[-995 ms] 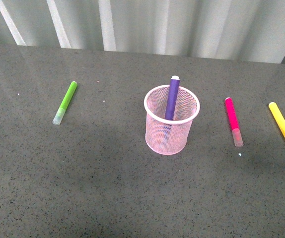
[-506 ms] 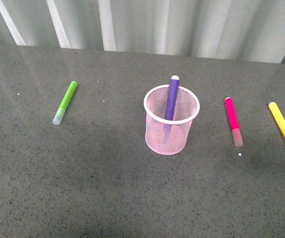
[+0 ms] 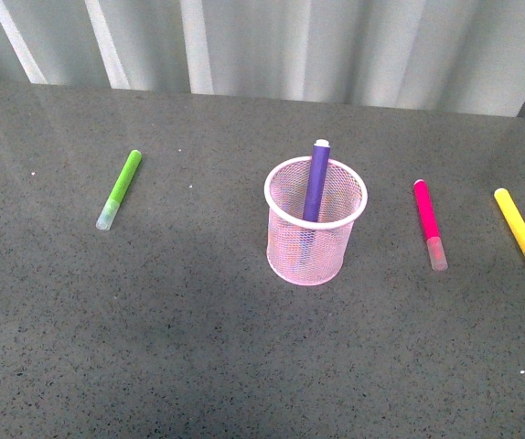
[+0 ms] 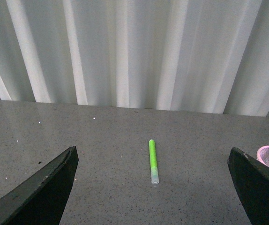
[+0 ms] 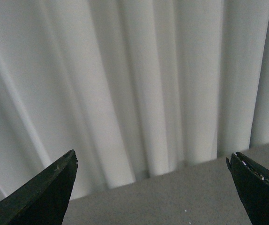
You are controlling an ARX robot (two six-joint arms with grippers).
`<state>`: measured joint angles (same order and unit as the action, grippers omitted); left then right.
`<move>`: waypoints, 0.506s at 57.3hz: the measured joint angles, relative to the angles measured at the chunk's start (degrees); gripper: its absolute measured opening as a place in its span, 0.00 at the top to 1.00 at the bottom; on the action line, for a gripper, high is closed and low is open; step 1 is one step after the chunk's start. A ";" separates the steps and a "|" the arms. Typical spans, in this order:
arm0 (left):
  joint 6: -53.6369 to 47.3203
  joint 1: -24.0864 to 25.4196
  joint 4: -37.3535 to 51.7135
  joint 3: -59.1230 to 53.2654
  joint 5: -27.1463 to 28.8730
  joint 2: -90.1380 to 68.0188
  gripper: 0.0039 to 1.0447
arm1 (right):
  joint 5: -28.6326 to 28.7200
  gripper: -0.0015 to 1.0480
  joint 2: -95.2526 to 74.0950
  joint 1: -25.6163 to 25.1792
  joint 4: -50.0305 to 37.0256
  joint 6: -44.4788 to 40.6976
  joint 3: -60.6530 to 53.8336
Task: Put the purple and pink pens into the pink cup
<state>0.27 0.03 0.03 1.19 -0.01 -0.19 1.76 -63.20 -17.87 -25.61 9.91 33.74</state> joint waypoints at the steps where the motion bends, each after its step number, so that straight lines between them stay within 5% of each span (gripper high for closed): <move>1: 0.00 0.00 0.00 0.00 -0.02 0.00 0.06 | 0.02 0.07 -4.09 0.17 1.36 0.00 2.43; 12: 0.00 0.00 0.00 0.00 0.00 0.00 0.06 | -1.16 0.07 -33.75 5.49 15.02 -2.23 20.41; 29: 0.00 0.00 0.00 0.00 0.00 0.00 0.06 | 2.23 0.07 -45.81 17.55 23.63 -8.87 30.21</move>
<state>0.27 0.03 0.03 1.19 -0.01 -0.19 3.99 -109.01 -0.32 -1.98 1.04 63.94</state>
